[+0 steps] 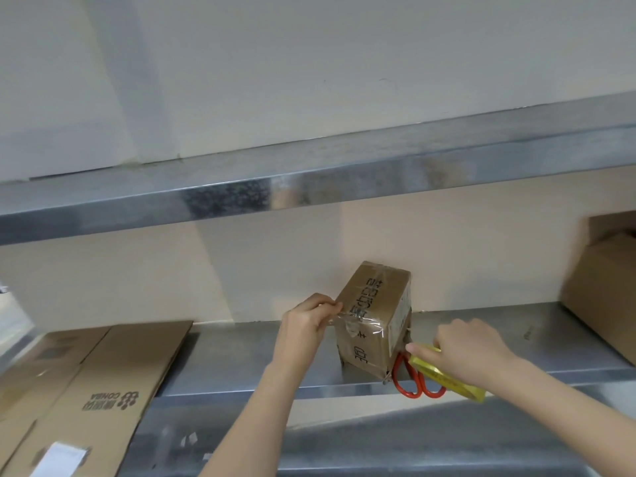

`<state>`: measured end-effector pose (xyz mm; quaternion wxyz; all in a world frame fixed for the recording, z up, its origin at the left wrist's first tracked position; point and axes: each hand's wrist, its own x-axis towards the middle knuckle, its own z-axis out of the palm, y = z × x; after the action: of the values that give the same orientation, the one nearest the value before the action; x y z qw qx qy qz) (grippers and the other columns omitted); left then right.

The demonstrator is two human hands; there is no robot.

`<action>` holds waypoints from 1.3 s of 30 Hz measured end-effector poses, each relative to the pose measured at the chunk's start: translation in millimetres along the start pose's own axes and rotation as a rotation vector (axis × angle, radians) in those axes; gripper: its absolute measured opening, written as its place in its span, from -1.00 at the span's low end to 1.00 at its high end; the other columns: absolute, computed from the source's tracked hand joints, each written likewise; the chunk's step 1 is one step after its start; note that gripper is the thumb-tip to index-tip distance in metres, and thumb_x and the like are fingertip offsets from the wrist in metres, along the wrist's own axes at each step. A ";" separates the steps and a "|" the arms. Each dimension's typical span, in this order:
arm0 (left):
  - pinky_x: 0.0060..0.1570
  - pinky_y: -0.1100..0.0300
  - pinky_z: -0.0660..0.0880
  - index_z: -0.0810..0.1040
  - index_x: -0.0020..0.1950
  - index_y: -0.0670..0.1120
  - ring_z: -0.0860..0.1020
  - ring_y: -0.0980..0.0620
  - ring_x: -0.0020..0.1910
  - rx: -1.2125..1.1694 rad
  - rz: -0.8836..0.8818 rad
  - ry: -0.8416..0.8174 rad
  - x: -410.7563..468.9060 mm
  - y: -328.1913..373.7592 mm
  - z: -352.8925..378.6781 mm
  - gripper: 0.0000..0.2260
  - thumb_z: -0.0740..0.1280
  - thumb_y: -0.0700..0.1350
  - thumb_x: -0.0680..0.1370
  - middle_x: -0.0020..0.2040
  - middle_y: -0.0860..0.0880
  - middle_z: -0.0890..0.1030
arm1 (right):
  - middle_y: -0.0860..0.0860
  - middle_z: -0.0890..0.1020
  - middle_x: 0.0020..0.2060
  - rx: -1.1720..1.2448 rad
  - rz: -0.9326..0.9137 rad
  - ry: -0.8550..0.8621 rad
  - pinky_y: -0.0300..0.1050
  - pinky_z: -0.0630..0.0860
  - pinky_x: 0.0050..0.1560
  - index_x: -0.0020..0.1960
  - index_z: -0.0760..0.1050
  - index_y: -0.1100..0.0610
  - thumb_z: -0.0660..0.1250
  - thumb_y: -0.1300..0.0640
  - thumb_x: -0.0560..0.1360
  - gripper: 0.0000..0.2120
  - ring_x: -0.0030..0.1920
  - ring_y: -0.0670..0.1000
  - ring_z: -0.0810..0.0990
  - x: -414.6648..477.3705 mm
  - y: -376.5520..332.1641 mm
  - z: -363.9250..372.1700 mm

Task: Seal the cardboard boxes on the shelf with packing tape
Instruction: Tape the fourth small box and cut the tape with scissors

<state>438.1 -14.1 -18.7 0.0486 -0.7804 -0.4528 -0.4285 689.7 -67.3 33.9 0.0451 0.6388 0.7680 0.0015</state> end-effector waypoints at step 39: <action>-0.40 0.18 0.39 0.52 -0.07 0.01 0.45 -0.01 -0.28 0.268 0.246 -0.066 3.3 17.5 9.5 -0.82 0.24 0.09 0.55 -0.21 0.02 0.50 | -0.06 0.40 -0.44 0.040 0.058 -0.050 -0.12 0.50 -0.17 -0.39 0.28 0.06 0.00 -0.40 0.52 -0.41 -0.38 -0.04 0.42 1.0 11.0 3.2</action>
<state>457.9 -17.8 -16.8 0.1894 -0.8300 -0.4084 -0.3294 700.5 -64.6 31.3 0.0516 0.6614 0.7477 -0.0284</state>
